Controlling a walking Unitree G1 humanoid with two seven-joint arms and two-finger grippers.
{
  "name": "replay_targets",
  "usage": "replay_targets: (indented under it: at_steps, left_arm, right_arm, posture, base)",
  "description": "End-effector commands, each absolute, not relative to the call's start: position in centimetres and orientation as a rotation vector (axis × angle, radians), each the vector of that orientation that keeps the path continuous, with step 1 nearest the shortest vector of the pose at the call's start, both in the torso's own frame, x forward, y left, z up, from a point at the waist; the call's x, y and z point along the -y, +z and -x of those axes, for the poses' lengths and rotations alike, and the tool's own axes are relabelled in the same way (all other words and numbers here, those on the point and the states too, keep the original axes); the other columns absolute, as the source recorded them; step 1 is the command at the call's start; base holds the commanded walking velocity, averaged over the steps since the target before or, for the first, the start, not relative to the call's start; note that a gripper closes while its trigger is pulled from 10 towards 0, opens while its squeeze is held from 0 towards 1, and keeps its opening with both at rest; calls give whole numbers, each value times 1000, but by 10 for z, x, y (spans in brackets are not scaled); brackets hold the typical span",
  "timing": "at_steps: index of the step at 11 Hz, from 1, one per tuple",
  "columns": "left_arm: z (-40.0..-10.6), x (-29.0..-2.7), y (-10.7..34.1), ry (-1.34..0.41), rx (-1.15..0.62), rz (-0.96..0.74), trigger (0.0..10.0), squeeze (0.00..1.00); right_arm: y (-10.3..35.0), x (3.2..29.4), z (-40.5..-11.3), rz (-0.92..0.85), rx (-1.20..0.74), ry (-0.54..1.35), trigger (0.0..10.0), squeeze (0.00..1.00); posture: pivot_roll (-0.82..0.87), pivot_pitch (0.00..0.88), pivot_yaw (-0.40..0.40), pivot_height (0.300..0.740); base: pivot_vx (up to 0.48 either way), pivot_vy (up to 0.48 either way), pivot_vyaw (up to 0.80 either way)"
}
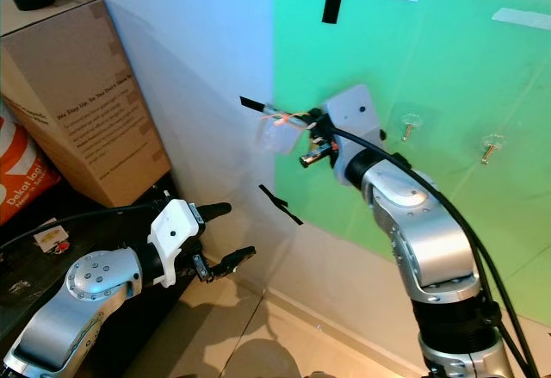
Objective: Hang keys on a hook
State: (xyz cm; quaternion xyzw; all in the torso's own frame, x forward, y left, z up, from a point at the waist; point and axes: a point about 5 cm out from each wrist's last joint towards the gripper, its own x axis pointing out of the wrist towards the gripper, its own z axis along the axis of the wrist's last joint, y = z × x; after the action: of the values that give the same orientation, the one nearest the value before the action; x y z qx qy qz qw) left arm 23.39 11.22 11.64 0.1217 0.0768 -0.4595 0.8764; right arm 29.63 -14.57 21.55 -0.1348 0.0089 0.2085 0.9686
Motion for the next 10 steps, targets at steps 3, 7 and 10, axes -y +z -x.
replay_targets:
  at_steps: [3,7,10]
  left_arm:
    - [-236,-114,121,-957,-148,-262,10000,0]
    - [-236,-113,121,-958,-146,-260,10000,0]
    - [-236,-113,121,-954,-147,-261,10000,0]
  right_arm:
    - [228,159,-297,246,32,358,10000,0]
    - [231,156,-299,226,50,363,10000,0]
    - [210,159,-298,245,-28,359,10000,0]
  posture:
    - [-7,0,68,740]
    - [-5,0,64,740]
    - [-2,0,62,740]
  base:
    - [0,0,0]
    - [0,0,0]
    - [0,0,0]
